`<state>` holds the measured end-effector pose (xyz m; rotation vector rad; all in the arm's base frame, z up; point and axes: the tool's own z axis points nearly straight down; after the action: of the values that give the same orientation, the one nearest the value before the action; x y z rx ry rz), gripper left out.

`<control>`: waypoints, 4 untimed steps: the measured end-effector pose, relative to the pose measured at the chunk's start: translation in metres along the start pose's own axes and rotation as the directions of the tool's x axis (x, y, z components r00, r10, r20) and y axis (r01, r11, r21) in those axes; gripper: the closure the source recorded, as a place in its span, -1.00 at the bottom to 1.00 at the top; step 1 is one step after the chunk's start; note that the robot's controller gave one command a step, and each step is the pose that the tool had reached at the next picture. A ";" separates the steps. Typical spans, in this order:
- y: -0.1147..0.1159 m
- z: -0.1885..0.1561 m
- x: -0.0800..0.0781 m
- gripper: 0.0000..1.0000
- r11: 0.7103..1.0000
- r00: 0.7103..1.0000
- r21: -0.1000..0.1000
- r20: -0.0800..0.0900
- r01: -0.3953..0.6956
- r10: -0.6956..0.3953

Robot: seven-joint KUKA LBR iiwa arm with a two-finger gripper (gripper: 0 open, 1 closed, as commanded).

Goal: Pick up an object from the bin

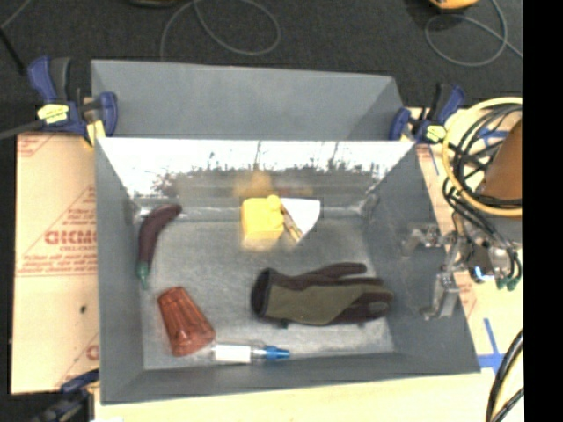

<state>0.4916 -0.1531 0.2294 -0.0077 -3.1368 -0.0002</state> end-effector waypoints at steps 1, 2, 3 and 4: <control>0.001 -0.004 -0.002 -1.00 1.000 1.000 0.002 0.008 0.005 -0.005; 0.021 0.034 -0.010 -1.00 0.998 0.998 0.002 0.013 -0.067 0.067; 0.060 0.132 -0.017 1.00 0.998 0.998 0.004 0.011 0.062 -0.062; 0.060 0.132 -0.017 1.00 0.998 0.998 0.004 0.011 0.064 -0.064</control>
Offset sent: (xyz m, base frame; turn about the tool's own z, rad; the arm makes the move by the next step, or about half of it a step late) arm 0.0198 0.0633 -0.1121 0.1926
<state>0.5078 -0.0935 0.0975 0.0927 -3.1462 0.0051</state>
